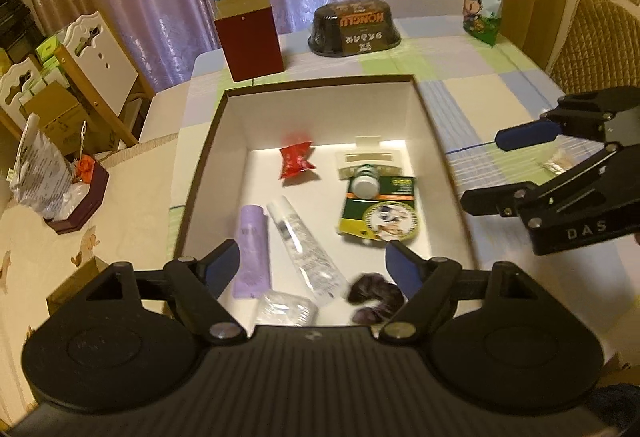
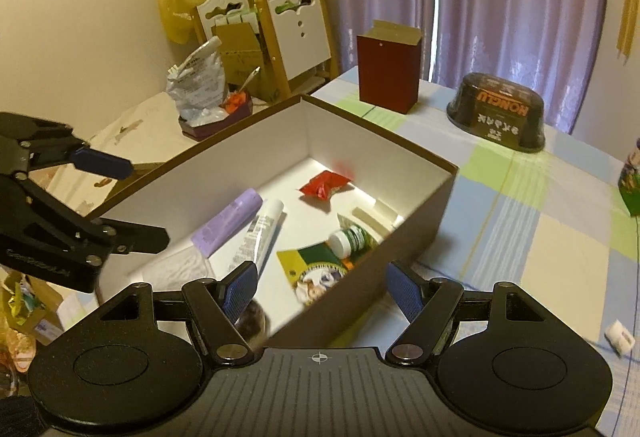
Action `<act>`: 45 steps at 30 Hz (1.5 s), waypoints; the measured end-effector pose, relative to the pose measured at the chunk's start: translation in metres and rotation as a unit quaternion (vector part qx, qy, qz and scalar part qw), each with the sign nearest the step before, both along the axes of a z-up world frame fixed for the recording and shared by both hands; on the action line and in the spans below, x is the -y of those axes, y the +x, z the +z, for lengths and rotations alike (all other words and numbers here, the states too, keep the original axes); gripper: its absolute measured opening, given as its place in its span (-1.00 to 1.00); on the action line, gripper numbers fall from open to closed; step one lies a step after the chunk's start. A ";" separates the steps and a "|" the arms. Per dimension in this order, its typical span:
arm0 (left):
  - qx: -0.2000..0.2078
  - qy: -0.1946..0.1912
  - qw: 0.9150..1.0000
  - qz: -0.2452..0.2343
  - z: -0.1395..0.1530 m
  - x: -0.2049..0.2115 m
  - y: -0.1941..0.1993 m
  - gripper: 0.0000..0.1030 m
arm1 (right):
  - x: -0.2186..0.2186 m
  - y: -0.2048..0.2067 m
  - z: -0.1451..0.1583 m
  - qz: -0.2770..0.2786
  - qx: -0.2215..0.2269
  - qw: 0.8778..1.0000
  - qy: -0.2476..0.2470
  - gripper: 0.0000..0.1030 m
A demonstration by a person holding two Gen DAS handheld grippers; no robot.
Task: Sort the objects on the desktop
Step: 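Withdraw both grippers from the box toward the cotton swabs and pill bottle, then grasp the bag of cotton swabs with the left gripper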
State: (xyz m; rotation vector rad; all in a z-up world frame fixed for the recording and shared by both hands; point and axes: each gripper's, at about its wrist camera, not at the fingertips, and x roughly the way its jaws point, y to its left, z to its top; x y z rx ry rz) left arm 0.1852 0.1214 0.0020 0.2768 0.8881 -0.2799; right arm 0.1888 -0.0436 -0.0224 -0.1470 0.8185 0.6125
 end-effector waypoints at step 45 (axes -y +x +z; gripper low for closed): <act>-0.115 0.001 0.992 -0.053 -0.100 0.248 -0.050 0.51 | 0.313 -0.062 -0.067 -0.183 -0.144 0.971 -0.055 0.44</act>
